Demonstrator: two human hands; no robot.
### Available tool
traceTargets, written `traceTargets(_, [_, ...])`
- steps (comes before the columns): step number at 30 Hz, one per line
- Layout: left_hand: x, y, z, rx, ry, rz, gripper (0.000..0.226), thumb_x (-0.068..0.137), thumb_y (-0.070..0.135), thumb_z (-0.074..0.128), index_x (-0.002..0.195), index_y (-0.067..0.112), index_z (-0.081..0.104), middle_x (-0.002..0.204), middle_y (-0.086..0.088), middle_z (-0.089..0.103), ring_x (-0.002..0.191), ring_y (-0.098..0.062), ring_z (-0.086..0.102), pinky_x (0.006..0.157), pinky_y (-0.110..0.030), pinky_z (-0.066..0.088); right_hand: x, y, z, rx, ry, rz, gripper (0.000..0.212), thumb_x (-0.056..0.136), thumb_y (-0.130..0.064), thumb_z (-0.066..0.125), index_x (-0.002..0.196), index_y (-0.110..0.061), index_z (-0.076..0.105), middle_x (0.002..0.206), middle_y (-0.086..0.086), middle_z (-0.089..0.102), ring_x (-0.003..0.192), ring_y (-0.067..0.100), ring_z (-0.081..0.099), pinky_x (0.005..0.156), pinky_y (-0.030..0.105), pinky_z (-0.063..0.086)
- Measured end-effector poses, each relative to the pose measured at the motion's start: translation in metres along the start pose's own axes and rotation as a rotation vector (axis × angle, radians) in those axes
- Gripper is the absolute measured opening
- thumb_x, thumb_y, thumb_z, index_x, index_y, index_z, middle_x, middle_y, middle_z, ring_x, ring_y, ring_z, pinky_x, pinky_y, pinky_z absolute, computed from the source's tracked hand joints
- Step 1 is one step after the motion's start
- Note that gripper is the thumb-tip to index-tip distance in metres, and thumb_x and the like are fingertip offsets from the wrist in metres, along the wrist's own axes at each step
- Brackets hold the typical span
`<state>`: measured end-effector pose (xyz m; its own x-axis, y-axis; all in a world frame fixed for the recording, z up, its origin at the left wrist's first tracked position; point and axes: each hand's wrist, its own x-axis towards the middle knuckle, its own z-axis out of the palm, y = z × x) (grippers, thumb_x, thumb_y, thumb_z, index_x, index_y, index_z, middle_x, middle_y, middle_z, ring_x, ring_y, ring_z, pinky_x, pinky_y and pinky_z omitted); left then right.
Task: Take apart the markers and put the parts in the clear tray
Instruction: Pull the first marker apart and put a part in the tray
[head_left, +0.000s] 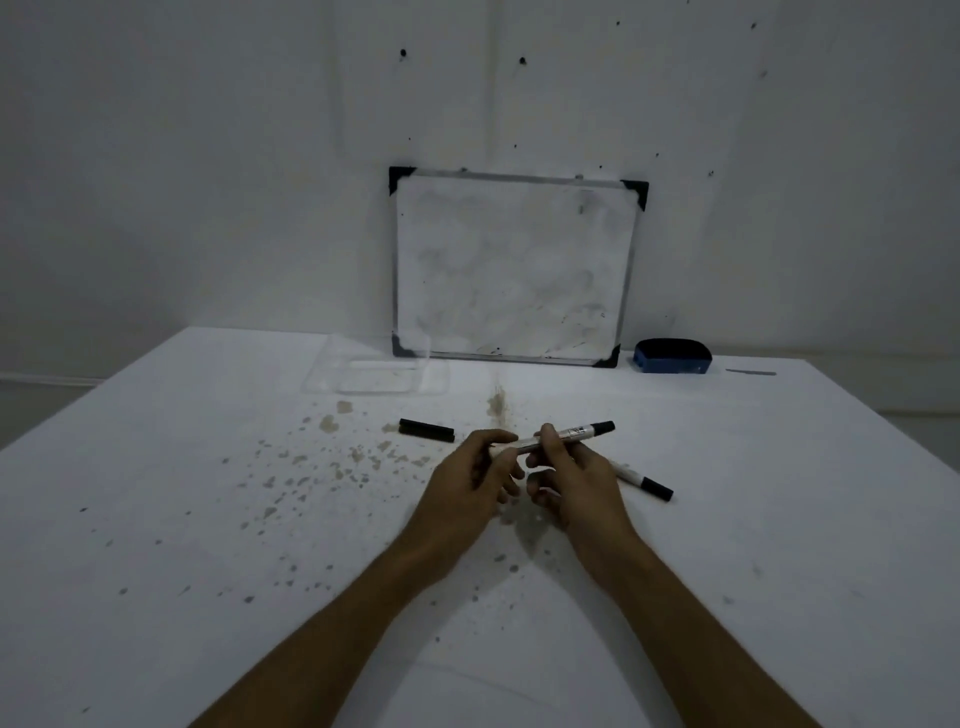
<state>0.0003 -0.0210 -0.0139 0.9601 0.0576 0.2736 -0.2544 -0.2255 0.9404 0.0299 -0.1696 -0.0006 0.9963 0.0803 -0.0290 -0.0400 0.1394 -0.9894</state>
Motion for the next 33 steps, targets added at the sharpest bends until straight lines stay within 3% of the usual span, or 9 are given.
traceTargets(5, [-0.001, -0.003, 0.002, 0.321, 0.006, 0.183, 0.017, 0.109, 0.033, 0.046, 0.119, 0.023, 0.056, 0.075, 0.001, 0.066, 0.064, -0.012, 0.062, 0.056, -0.016, 0.046, 0.0, -0.001, 0.001, 0.081, -0.035, 0.053, 0.042, 0.099, -0.043, 0.058, 0.092, -0.003, 0.068, 0.072, 0.008, 0.068, 0.05, 0.014, 0.056, 0.049, 0.025, 0.045])
traceTargets(10, [0.003, -0.016, -0.01, 0.713, 0.058, 0.338, 0.05, 0.107, 0.054, 0.02, 0.096, 0.021, 0.056, 0.069, 0.008, 0.051, 0.061, -0.012, 0.051, 0.057, -0.02, 0.039, -0.003, 0.003, 0.007, 0.08, -0.096, 0.041, 0.034, 0.098, -0.039, 0.062, 0.091, -0.007, 0.068, 0.068, 0.008, 0.064, 0.057, 0.017, 0.058, 0.06, 0.032, 0.05])
traceTargets(12, [-0.002, -0.011, -0.004, 0.642, 0.054, 0.249, 0.058, 0.108, 0.054, 0.018, 0.09, 0.017, 0.059, 0.068, 0.001, 0.055, 0.059, -0.016, 0.054, 0.058, -0.026, 0.045, -0.005, 0.004, 0.01, 0.056, -0.115, -0.022, 0.034, 0.1, -0.037, 0.06, 0.088, -0.005, 0.063, 0.061, 0.006, 0.058, 0.055, 0.018, 0.052, 0.058, 0.032, 0.046])
traceTargets(15, [-0.003, 0.0, 0.006, 0.289, 0.007, -0.056, 0.058, 0.109, 0.051, 0.022, 0.069, 0.018, 0.049, 0.055, 0.005, 0.041, 0.045, -0.009, 0.037, 0.047, -0.021, 0.033, -0.004, 0.003, 0.009, 0.015, -0.128, -0.138, 0.034, 0.102, -0.034, 0.057, 0.085, -0.005, 0.056, 0.059, 0.005, 0.052, 0.053, 0.015, 0.046, 0.057, 0.03, 0.042])
traceTargets(21, [0.007, 0.011, 0.001, -0.113, -0.107, -0.324, 0.054, 0.111, 0.049, 0.025, 0.069, 0.021, 0.044, 0.051, 0.009, 0.031, 0.043, -0.008, 0.023, 0.049, -0.026, 0.02, -0.002, 0.003, 0.007, -0.116, -0.129, -0.285, 0.034, 0.103, -0.037, 0.053, 0.083, -0.01, 0.056, 0.061, -0.001, 0.052, 0.056, 0.011, 0.043, 0.055, 0.025, 0.039])
traceTargets(23, [0.004, 0.009, 0.002, 0.035, -0.08, -0.242, 0.052, 0.108, 0.057, 0.026, 0.074, 0.023, 0.045, 0.054, 0.008, 0.037, 0.044, -0.008, 0.03, 0.047, -0.024, 0.025, -0.001, 0.004, 0.008, -0.108, -0.108, -0.244, 0.036, 0.102, -0.04, 0.054, 0.08, -0.012, 0.057, 0.059, -0.001, 0.049, 0.054, 0.012, 0.04, 0.053, 0.025, 0.036])
traceTargets(27, [-0.002, -0.005, 0.002, 0.548, -0.11, 0.064, 0.03, 0.109, 0.05, 0.025, 0.113, 0.028, 0.045, 0.066, 0.005, 0.055, 0.049, -0.007, 0.047, 0.049, -0.016, 0.037, 0.002, 0.01, 0.006, 0.022, -0.066, -0.103, 0.038, 0.1, -0.043, 0.057, 0.08, -0.011, 0.06, 0.057, 0.004, 0.046, 0.05, 0.015, 0.036, 0.05, 0.029, 0.031])
traceTargets(31, [0.0, 0.001, -0.001, 0.585, -0.075, 0.169, 0.034, 0.107, 0.048, 0.02, 0.102, 0.026, 0.045, 0.064, 0.005, 0.052, 0.05, -0.009, 0.048, 0.05, -0.017, 0.04, 0.002, 0.008, 0.007, 0.026, -0.093, -0.036, 0.04, 0.096, -0.047, 0.062, 0.076, -0.013, 0.064, 0.056, 0.001, 0.053, 0.049, 0.015, 0.044, 0.051, 0.029, 0.039])
traceTargets(33, [-0.003, 0.001, -0.002, 0.656, -0.04, 0.244, 0.048, 0.102, 0.056, 0.011, 0.103, 0.025, 0.047, 0.063, 0.008, 0.051, 0.05, -0.009, 0.05, 0.05, -0.017, 0.04, 0.001, 0.009, 0.009, 0.009, -0.132, -0.023, 0.041, 0.094, -0.047, 0.065, 0.081, -0.009, 0.07, 0.065, 0.014, 0.06, 0.052, 0.031, 0.049, 0.056, 0.037, 0.049])
